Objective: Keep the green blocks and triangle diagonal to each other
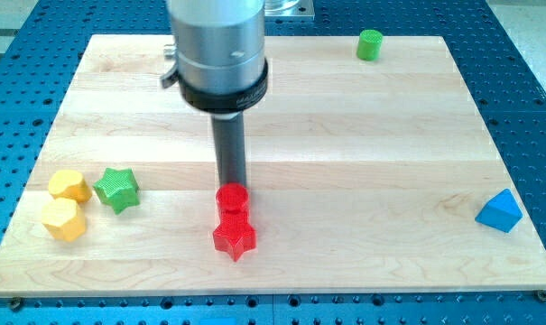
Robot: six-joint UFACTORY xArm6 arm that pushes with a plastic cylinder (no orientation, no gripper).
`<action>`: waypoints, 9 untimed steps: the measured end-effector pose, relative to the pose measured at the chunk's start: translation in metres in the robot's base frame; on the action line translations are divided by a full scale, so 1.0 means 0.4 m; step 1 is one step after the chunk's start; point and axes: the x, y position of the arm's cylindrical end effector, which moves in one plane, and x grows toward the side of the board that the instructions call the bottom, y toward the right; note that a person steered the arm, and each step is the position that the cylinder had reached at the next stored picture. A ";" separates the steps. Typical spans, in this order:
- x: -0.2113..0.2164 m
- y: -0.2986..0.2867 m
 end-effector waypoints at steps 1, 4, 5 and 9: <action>-0.006 -0.032; -0.019 -0.094; 0.032 -0.139; 0.011 -0.268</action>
